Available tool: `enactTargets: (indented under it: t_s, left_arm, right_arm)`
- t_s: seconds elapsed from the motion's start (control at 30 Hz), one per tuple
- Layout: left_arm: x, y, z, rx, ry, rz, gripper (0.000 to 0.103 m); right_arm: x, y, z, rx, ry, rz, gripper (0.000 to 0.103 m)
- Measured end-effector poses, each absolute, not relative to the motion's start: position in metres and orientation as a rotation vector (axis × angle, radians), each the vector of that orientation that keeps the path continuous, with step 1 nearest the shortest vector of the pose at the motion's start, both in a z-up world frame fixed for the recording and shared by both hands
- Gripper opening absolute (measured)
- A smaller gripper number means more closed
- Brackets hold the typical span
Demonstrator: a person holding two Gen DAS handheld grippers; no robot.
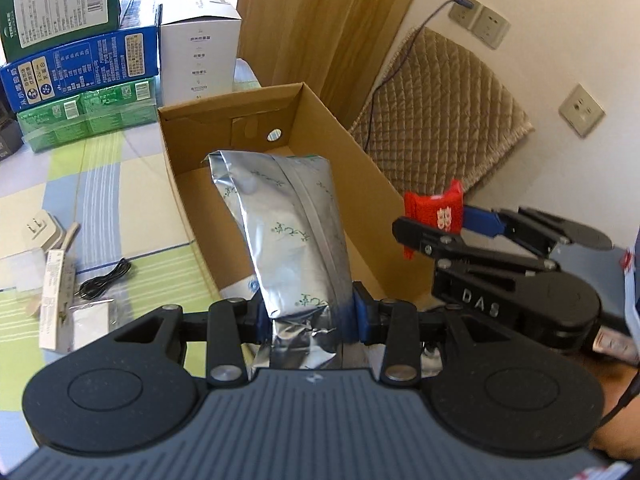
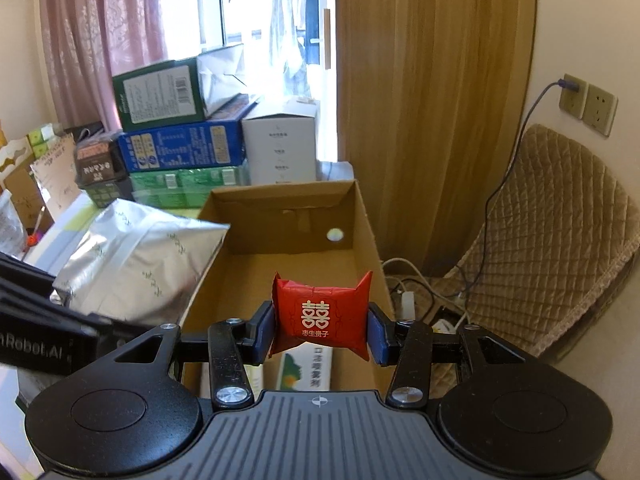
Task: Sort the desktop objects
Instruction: 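Carry the foil bag and candy packet into the cardboard box and release both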
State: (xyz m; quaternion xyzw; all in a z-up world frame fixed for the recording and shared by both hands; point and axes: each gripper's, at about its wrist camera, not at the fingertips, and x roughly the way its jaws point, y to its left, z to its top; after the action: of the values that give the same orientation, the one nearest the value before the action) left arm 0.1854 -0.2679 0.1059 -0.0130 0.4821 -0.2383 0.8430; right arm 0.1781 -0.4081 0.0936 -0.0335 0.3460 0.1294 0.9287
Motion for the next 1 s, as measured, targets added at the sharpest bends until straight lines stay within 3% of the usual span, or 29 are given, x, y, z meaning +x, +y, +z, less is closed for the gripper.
enactTargets:
  t_s: [0.4,0.5,0.83,0.87,0.93,1.0]
  left_arm:
    - [0.226,-0.280,0.083,-0.084,1.014,-0.509,0.034]
    - [0.226,-0.275,0.083,-0.069,0.975,-0.473,0.040]
    - [0.220,-0.248,0.088,-0.068,0.932,-0.450,0.042]
    - [0.219,-0.246,0.088,-0.071,0.931,-0.448,0.042]
    - [0.216,-0.240,0.087,-0.083,0.932,-0.443,0.048]
    - [0.214,-0.234,0.086,-0.091,0.932,-0.436,0.052]
  right_arm:
    - [0.207,-0.416,0.078,-0.071,0.735,0.258,0.044]
    - [0.209,-0.413,0.074,-0.065,0.742,0.266,0.044]
    - [0.207,-0.402,0.068,-0.048,0.759,0.295,0.045]
    - [0.206,-0.402,0.069,-0.033,0.756,0.297,0.046]
    - [0.206,-0.403,0.071,-0.008,0.749,0.290,0.072]
    - [0.204,-0.403,0.075,-0.007,0.738,0.288,0.074]
